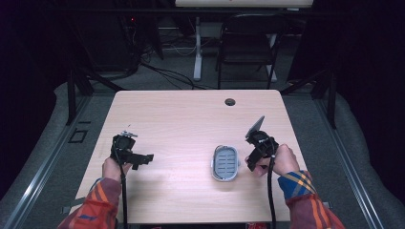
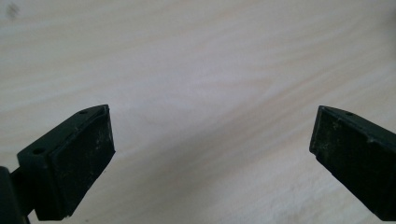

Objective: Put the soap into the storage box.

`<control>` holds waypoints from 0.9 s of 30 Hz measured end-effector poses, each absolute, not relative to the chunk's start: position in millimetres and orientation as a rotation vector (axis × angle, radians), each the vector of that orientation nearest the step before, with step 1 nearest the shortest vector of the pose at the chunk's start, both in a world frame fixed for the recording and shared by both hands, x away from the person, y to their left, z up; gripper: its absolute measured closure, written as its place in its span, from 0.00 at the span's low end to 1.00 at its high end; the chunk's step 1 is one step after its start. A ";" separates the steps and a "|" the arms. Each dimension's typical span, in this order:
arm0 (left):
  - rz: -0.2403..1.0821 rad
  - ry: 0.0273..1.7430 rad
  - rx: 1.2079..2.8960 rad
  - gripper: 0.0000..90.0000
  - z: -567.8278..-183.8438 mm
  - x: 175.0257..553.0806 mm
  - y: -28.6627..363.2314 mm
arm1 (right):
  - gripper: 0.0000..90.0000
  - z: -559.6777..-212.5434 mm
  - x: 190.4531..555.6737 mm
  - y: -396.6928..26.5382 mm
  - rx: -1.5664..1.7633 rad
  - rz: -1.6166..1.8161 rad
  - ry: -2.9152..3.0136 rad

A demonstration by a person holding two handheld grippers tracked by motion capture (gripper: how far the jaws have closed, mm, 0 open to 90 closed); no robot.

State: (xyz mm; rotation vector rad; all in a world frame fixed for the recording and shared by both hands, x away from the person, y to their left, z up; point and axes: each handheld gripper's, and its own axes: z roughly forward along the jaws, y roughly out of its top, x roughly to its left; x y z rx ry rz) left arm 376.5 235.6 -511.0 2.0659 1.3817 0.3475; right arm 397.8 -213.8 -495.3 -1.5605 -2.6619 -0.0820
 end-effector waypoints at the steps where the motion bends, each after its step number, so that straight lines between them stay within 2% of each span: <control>1: 0.476 1.340 1.980 0.00 -493.9 369.9 240.1 | 0.42 -497.1 395.5 -213.8 -1.603 -0.137 -2.643; 4: 0.632 1.241 1.824 0.00 -468.8 354.7 243.8 | 0.42 -492.7 397.0 -215.2 -1.568 -0.088 -2.660; 6: 0.582 1.245 1.907 0.00 -469.6 355.7 238.2 | 0.42 -492.4 396.6 -215.4 -1.569 -0.091 -2.657; 10: 0.413 1.281 2.156 0.00 -508.1 370.4 221.9 | 0.42 -493.7 398.4 -215.7 -1.561 -0.078 -2.652; 11: 0.413 1.281 2.156 0.00 -508.1 370.4 221.9 | 0.42 -493.8 398.2 -215.7 -1.559 -0.080 -2.651; 12: 0.359 1.299 2.177 0.00 -512.9 374.0 220.3 | 0.42 -493.4 397.5 -215.3 -1.560 -0.080 -2.651; 27: 0.349 1.331 2.204 0.00 -516.8 373.9 222.3 | 0.42 -467.8 397.9 -200.5 -1.526 -0.111 -2.701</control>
